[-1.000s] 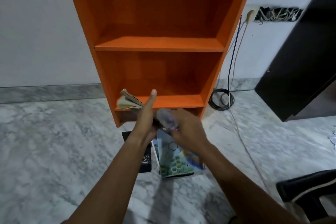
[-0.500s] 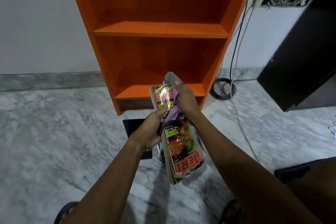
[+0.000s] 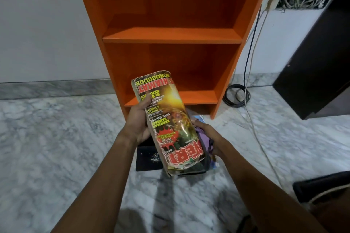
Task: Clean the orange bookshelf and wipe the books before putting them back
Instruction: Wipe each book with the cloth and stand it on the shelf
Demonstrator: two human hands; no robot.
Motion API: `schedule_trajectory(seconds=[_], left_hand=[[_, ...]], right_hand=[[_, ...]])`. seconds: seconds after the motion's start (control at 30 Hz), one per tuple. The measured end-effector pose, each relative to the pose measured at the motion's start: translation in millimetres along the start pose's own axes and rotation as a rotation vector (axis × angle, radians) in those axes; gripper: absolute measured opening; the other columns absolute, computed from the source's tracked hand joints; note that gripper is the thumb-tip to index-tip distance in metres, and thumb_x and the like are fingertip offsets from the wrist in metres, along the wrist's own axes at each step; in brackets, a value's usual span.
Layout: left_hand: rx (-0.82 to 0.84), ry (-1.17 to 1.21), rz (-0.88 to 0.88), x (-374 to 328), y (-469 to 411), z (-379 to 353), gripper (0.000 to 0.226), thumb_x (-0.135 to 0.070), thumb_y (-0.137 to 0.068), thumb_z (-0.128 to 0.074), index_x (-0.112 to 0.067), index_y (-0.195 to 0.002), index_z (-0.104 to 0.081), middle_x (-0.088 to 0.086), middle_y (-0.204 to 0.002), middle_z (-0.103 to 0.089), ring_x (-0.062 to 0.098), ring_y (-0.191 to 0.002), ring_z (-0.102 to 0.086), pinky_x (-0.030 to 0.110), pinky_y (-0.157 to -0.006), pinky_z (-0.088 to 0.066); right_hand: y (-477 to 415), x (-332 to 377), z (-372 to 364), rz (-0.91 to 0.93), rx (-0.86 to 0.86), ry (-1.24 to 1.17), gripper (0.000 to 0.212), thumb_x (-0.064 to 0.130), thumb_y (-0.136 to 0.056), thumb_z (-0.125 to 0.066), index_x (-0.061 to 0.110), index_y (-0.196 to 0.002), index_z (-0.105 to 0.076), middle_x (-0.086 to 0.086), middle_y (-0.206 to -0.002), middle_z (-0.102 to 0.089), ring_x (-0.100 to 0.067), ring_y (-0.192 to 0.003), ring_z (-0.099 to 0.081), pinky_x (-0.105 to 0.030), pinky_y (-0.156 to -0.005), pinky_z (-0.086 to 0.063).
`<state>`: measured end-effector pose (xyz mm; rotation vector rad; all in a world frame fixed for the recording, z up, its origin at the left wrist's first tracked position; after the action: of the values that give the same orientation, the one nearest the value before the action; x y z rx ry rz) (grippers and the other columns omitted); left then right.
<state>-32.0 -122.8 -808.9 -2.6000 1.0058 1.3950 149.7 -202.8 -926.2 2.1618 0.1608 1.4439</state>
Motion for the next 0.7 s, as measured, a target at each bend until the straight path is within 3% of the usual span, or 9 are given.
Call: schedule_trajectory(seconds=[0.13,0.17,0.23,0.3,0.4,0.47,0.53,0.6,0.7], left_hand=[[-0.253,-0.195,-0.064,-29,-13,37,0.041,-0.042,-0.103,-0.050,-0.011,-0.128,-0.061,0.014,-0.112,-0.075,0.036,-0.101,-0.073,0.050,-0.086,-0.058],[-0.355,-0.303,-0.085,-33,-17,48,0.042,-0.042,-0.102,-0.053,-0.009,-0.126,-0.062,0.012,-0.110,-0.075,0.035,-0.101,-0.071,0.045,-0.083,-0.056],[-0.520,-0.567,-0.153,-37,-13,54,0.046,-0.049,-0.093,-0.061,-0.011,-0.119,-0.062,0.008,-0.108,-0.071,0.028,-0.097,-0.065,0.037,-0.077,-0.049],[-0.479,-0.623,-0.191,-26,-10,38,0.070,-0.069,-0.079,-0.065,-0.018,-0.127,-0.057,0.005,-0.121,-0.067,0.024,-0.106,-0.063,0.040,-0.085,-0.048],[-0.137,-0.420,-0.058,5,-14,-14,0.094,-0.084,-0.067,-0.066,-0.024,-0.139,-0.054,0.005,-0.131,-0.067,0.027,-0.115,-0.067,0.044,-0.082,-0.053],[-0.118,-0.196,-0.029,5,-19,-26,0.082,-0.069,-0.080,-0.068,-0.013,-0.139,-0.056,0.016,-0.125,-0.069,0.033,-0.110,-0.070,0.043,-0.079,-0.059],[-0.204,-0.098,0.009,-2,-18,-19,0.058,-0.052,-0.099,-0.055,-0.003,-0.128,-0.061,0.021,-0.121,-0.067,0.037,-0.108,-0.067,0.045,-0.081,-0.057],[-0.197,-0.040,0.028,-8,-20,-14,0.046,-0.042,-0.107,-0.042,-0.002,-0.120,-0.062,0.020,-0.120,-0.066,0.035,-0.105,-0.065,0.046,-0.082,-0.054],[-0.113,-0.043,0.015,-20,-12,-31,0.044,-0.037,-0.109,-0.037,-0.004,-0.118,-0.063,0.021,-0.116,-0.070,0.033,-0.104,-0.066,0.048,-0.092,-0.054]], right_hand=[[13,48,0,0.186,-0.073,0.059,0.061,0.036,-0.069,-0.090,0.009,-0.121,-0.072,-0.009,-0.120,-0.074,-0.028,-0.116,-0.068,-0.050,-0.110,-0.047],[18,62,0,0.246,-0.096,0.067,0.048,0.032,-0.070,-0.090,0.008,-0.109,-0.074,-0.008,-0.107,-0.077,-0.027,-0.106,-0.071,-0.052,-0.104,-0.052],[32,92,-8,0.402,-0.125,0.163,0.018,0.017,-0.083,-0.083,0.006,-0.079,-0.069,-0.005,-0.074,-0.071,-0.020,-0.074,-0.068,-0.044,-0.076,-0.053],[49,117,-30,0.620,-0.155,0.392,0.038,0.007,-0.089,-0.076,0.004,-0.063,-0.049,-0.008,-0.057,-0.049,-0.019,-0.055,-0.048,-0.033,-0.059,-0.038],[76,130,-82,0.958,-0.190,0.898,0.047,0.015,-0.085,-0.067,0.023,-0.058,-0.029,0.006,-0.050,-0.029,-0.011,-0.046,-0.025,-0.034,-0.049,-0.021],[82,122,-104,1.066,-0.257,1.118,0.032,0.026,-0.081,-0.059,0.034,-0.062,-0.034,0.011,-0.057,-0.034,-0.007,-0.050,-0.033,-0.028,-0.050,-0.021],[79,111,-114,1.069,-0.278,1.255,0.002,0.035,-0.086,-0.056,0.035,-0.085,-0.054,0.011,-0.074,-0.044,-0.010,-0.066,-0.042,-0.029,-0.060,-0.028],[68,100,-114,1.032,-0.337,1.373,0.034,0.045,-0.091,-0.050,0.032,-0.121,-0.060,0.007,-0.097,-0.052,-0.016,-0.087,-0.047,-0.034,-0.075,-0.034],[57,101,-98,0.926,-0.371,1.159,0.049,0.051,-0.096,-0.042,0.023,-0.135,-0.053,0.002,-0.120,-0.052,-0.021,-0.105,-0.050,-0.040,-0.088,-0.041]])
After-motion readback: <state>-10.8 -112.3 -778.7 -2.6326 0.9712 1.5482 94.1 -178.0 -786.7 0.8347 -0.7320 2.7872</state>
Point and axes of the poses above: each hand's wrist, its own y-axis away from the middle knuckle, its own z-axis out of the back of the hand, x = y × z, the point moved 7 cm from there along -y, towards the middle knuckle
